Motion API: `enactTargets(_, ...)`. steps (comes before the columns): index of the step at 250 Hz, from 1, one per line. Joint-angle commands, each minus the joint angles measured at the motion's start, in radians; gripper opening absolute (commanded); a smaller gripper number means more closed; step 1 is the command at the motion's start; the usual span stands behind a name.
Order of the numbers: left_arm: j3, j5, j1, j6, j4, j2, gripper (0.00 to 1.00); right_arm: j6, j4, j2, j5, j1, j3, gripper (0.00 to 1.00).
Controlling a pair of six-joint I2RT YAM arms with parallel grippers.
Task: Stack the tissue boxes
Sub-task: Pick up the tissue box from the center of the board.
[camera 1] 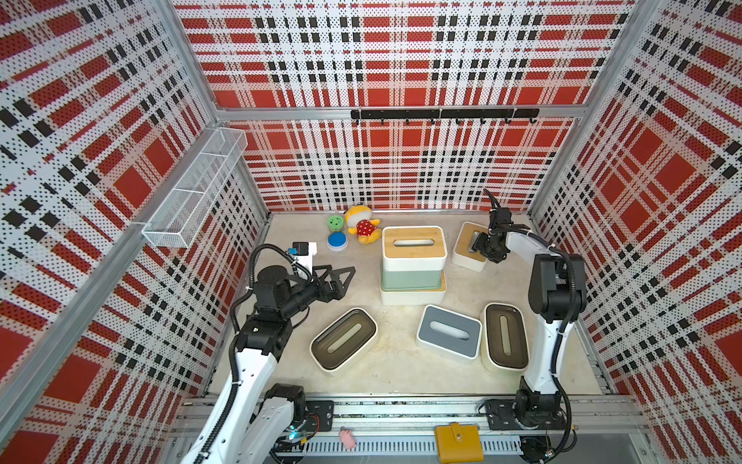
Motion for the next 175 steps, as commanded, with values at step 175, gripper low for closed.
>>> enactTargets(175,-0.008,0.032,0.023,-0.025,0.047,0.018,0.99,-0.071,-0.005,-0.107,-0.034,-0.003,-0.013,0.47)
